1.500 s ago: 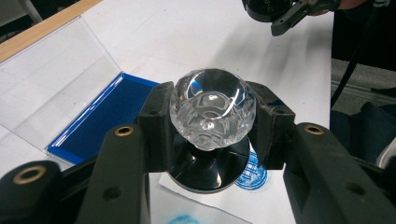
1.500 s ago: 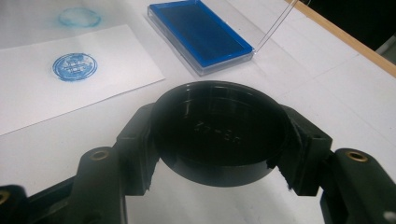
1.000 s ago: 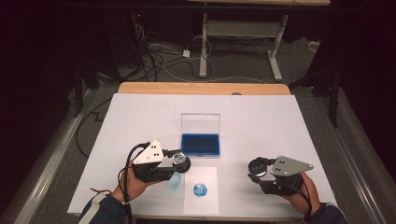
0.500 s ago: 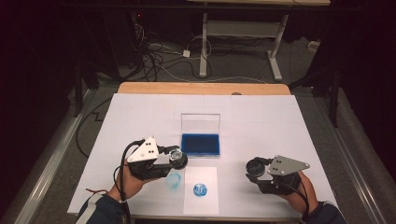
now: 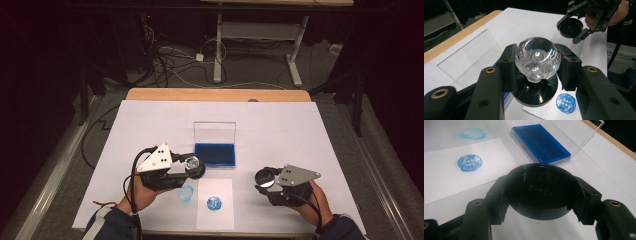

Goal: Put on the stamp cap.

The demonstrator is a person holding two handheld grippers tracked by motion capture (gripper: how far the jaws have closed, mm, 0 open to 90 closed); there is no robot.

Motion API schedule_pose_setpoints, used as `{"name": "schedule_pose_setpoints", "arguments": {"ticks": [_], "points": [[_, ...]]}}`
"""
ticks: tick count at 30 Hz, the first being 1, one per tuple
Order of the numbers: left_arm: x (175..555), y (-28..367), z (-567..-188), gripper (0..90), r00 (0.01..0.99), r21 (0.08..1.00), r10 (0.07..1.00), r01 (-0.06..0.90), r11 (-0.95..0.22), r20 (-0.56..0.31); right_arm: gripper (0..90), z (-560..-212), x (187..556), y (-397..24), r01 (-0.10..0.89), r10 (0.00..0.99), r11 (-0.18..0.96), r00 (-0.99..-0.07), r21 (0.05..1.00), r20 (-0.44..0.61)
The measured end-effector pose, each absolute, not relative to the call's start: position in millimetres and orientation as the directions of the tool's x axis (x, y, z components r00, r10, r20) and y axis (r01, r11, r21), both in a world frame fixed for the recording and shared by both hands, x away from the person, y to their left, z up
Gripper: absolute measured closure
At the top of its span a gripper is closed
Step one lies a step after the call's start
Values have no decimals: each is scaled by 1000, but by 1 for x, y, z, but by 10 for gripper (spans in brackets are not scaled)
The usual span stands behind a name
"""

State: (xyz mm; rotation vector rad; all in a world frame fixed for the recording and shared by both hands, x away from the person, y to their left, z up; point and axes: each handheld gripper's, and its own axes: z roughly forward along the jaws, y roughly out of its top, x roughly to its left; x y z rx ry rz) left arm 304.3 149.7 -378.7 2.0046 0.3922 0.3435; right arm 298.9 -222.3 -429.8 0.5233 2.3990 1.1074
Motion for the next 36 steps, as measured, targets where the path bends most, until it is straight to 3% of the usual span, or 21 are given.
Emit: {"name": "schedule_pose_setpoints", "arguments": {"ticks": [36], "points": [[313,106,-381,541,936,909,349,104,-405,49,390,-436,307,-170,95,405,640,-885,762,-230]]}}
